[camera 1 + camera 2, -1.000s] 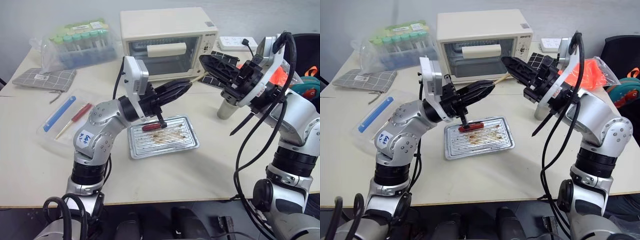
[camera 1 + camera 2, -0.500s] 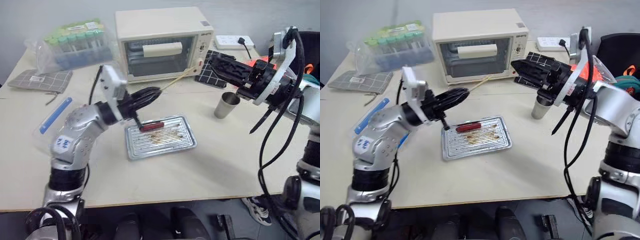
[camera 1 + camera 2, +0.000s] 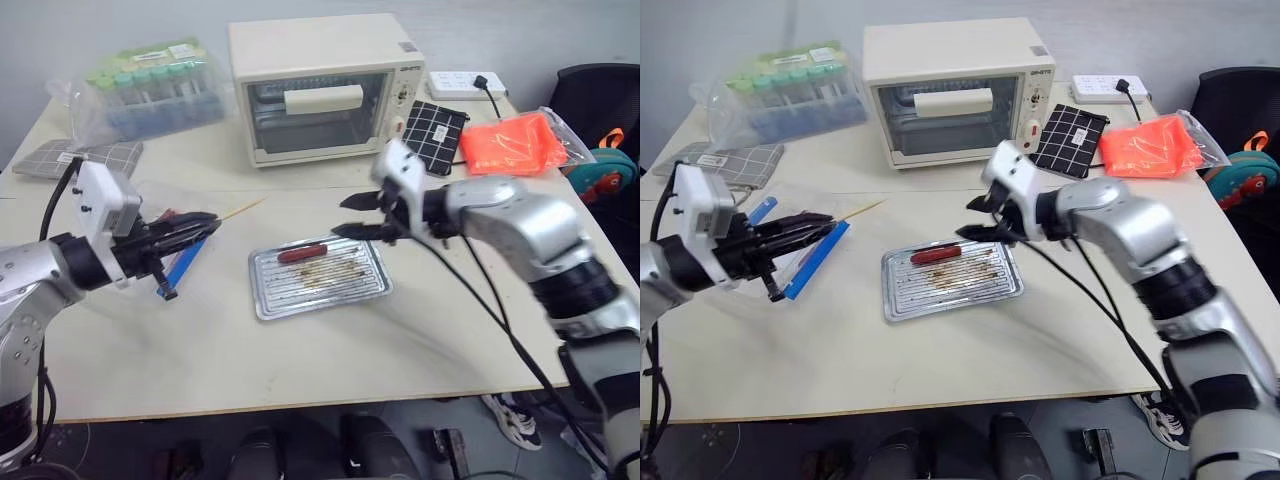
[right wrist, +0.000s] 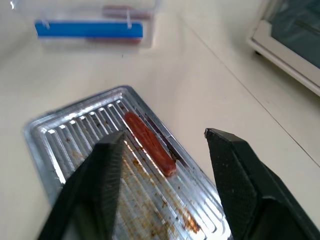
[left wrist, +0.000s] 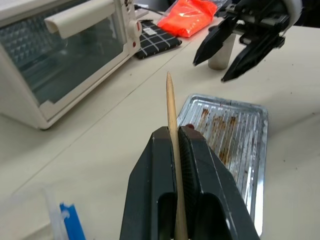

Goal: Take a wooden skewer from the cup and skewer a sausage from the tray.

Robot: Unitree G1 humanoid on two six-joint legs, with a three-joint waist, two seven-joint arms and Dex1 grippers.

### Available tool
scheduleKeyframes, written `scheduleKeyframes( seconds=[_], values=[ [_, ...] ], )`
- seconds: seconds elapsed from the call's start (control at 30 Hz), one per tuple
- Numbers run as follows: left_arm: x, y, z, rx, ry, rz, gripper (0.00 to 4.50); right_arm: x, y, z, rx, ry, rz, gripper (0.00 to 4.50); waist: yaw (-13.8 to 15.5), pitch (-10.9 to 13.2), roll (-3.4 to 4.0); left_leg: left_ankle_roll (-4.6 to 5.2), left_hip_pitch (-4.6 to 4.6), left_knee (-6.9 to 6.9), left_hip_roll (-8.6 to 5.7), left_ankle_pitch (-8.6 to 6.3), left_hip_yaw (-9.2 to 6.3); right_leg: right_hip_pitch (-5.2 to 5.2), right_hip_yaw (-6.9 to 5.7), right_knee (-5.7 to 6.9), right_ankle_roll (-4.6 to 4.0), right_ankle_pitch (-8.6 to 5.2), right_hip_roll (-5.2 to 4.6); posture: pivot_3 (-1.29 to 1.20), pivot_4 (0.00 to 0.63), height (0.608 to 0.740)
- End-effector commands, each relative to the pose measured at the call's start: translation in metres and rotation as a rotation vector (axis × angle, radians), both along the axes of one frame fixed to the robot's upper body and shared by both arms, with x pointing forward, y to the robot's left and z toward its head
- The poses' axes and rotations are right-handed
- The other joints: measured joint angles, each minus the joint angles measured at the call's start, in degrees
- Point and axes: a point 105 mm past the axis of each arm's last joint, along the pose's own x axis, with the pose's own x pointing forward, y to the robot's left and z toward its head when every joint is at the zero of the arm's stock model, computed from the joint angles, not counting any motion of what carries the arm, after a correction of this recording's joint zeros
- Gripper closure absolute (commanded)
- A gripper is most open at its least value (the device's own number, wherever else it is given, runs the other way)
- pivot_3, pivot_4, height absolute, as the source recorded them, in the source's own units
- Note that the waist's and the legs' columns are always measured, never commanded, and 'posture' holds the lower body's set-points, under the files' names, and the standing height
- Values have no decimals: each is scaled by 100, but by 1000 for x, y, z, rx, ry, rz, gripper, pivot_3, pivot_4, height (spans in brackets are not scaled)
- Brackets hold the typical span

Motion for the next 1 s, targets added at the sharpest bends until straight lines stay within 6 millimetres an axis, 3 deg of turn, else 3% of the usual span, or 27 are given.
scheduleKeyframes(
  seconds=[0.03, 0.17, 0.33, 0.47, 0.7, 1.0],
  values=[
    [-12, -2, 10, 10, -55, 10, 4500, 6, 17, -6, -59, -79, 87, 1468, -3, -1, -1, 0, 1, 1, -3, 0, 1, 1, -4, 3, 0, 0, -2, 0, 150, 740],
    [-16, -6, 3, 17, -44, 15, 4500, 18, 35, -24, -86, -83, 91, 1468, -56, -3, -4, 0, 9, 0, -3, 0, 8, 3, -12, 6, 0, 0, 2, 0, 150, 740],
    [-17, -7, 1, 15, -42, 21, 4500, 28, 42, -36, -113, -81, 87, 1468, -138, -3, -4, -1, 10, 1, 0, 0, 2, 3, -19, 18, -7, -4, 2, 0, 150, 740],
    [-16, -10, 3, 13, -49, 17, 4500, 30, 47, -42, -109, -71, 81, 2181, -204, -3, -4, -1, 12, 1, -1, 0, 2, 2, -35, 28, -8, -4, 0, 0, 150, 740],
    [-14, -14, 2, 12, -45, -4, 4500, 29, 50, -51, -109, -41, 85, 4011, -280, -3, -4, -6, 17, 0, 1, 0, -5, 1, -48, 47, -14, -7, -1, 0, 150, 740],
    [-10, -15, 3, 11, -51, -12, 4500, 30, 48, -57, -115, -6, 70, 4011, -327, -3, -4, -8, 26, 1, -1, 0, -10, 1, -49, 69, -15, -8, -3, 0, 150, 740]
  ],
)
